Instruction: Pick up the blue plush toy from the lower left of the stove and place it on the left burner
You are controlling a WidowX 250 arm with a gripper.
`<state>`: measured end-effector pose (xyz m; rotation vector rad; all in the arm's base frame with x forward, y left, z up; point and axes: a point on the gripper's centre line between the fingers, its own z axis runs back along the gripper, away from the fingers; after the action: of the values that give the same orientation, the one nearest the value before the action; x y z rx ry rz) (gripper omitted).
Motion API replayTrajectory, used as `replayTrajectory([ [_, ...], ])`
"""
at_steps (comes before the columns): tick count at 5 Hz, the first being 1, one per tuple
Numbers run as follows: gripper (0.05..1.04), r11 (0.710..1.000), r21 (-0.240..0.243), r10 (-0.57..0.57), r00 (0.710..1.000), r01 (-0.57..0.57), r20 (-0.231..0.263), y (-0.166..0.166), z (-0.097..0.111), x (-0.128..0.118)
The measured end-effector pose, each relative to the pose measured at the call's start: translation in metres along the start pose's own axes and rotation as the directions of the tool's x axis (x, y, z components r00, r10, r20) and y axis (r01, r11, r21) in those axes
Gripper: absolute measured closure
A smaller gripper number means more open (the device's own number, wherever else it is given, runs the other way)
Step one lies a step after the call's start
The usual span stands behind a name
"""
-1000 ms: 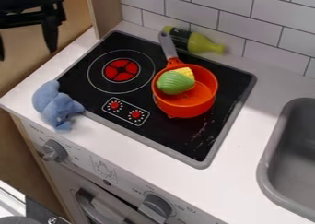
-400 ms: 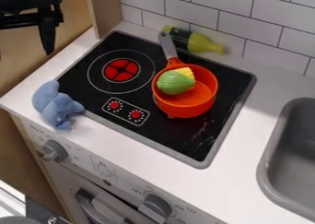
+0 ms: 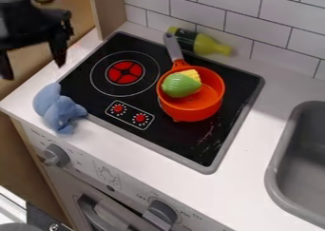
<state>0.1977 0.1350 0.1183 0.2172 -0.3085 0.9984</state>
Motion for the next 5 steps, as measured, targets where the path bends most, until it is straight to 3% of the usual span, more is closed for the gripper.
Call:
replayTrajectory([
  [2, 0.084, 1.000, 0.007, 0.010, 0.998, -0.011, 0.060, 0.005, -0.018, -0.008],
  [5, 0.084, 0.996, -0.072, 0.065, 0.995, -0.059, 0.071, 0.008, -0.045, -0.023],
])
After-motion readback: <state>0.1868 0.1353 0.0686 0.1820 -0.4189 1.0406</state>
